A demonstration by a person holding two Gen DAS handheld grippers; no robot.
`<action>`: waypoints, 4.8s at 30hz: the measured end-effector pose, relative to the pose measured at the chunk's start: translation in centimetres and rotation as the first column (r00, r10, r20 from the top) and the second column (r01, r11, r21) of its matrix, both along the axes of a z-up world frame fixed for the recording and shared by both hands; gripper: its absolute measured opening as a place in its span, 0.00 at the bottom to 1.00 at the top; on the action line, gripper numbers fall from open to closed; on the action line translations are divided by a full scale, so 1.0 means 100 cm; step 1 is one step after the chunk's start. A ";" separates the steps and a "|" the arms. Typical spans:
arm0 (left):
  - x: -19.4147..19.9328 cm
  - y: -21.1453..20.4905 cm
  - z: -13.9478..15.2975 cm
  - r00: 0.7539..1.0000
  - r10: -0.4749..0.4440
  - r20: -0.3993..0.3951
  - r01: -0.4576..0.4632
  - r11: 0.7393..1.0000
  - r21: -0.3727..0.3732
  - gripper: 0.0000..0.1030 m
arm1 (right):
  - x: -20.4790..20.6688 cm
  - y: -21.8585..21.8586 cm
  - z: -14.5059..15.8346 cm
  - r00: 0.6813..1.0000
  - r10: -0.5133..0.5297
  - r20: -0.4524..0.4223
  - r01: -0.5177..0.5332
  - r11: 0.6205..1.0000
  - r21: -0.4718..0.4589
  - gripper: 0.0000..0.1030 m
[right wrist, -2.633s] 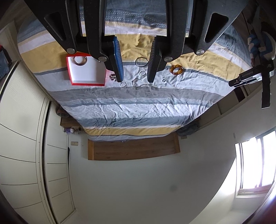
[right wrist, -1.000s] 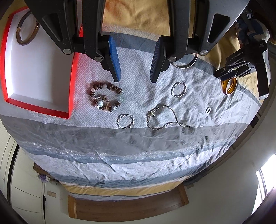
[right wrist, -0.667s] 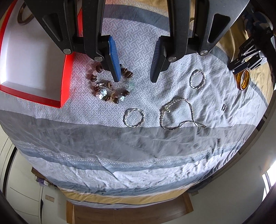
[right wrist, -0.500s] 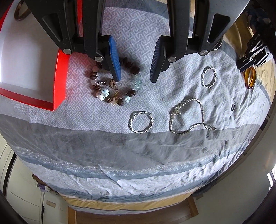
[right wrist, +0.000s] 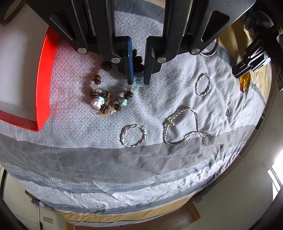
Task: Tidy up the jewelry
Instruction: 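Grasp the brown beaded bracelet with the right gripper while the left gripper approaches a silver ring, then grasp the silver ring with the left gripper while the right gripper lifts the beaded bracelet, then lower the ring with the left gripper while the right gripper drops the bracelet onto the bangle in the box, then withdraw both open grippers from the red box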
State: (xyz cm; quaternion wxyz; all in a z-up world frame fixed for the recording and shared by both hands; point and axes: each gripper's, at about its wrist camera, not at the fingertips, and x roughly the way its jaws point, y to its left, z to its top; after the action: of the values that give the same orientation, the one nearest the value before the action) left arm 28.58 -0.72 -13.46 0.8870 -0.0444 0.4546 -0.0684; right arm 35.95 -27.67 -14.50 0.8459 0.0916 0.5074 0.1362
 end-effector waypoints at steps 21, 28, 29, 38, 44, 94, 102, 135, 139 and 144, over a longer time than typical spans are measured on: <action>-0.099 -0.004 0.116 0.992 -0.031 0.126 0.036 0.999 -0.037 0.16 | -0.143 -0.008 0.136 0.983 -0.048 0.176 0.019 0.986 0.164 0.10; -0.115 -0.034 0.137 0.986 -0.085 0.143 0.092 0.995 -0.049 0.16 | -0.175 -0.042 0.172 0.967 -0.096 0.234 0.063 0.988 0.144 0.10; -0.115 -0.041 0.139 0.985 -0.096 0.144 0.104 0.993 -0.050 0.16 | -0.178 -0.047 0.175 0.965 -0.102 0.240 0.070 0.988 0.140 0.10; -0.092 -0.128 0.139 0.964 -0.231 0.133 0.238 0.970 -0.046 0.16 | -0.181 -0.115 0.172 0.949 -0.194 0.247 0.169 0.978 0.121 0.10; -0.061 -0.205 0.120 0.937 -0.331 0.113 0.338 0.940 -0.054 0.16 | -0.163 -0.163 0.144 0.944 -0.255 0.211 0.235 0.965 0.112 0.10; -0.099 -0.241 0.122 0.920 -0.387 0.061 0.389 0.921 -0.022 0.17 | -0.230 -0.184 0.136 0.903 -0.384 0.192 0.369 0.923 0.106 0.30; -0.147 -0.161 0.155 0.951 -0.290 0.105 0.289 0.957 0.025 0.17 | -0.284 -0.137 0.179 0.898 -0.357 0.256 0.335 0.934 0.126 0.30; -0.268 0.102 0.249 0.952 0.052 0.302 -0.049 0.999 -0.017 0.31 | -0.402 0.018 0.307 0.843 -0.168 0.510 0.145 0.986 0.085 0.30; -0.259 0.106 0.235 0.960 0.053 0.276 -0.048 0.999 -0.026 0.31 | -0.393 0.023 0.299 0.853 -0.163 0.495 0.143 0.987 0.078 0.30; -0.251 0.103 0.213 0.970 0.043 0.238 -0.035 0.999 -0.037 0.31 | -0.382 0.024 0.283 0.867 -0.166 0.470 0.153 0.986 0.066 0.30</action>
State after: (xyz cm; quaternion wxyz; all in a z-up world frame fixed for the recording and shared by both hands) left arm 3.49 9.56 7.88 0.9355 -0.0592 0.3425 -0.0634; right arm -2.21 -25.28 13.82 0.9513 0.1083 0.2738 0.0911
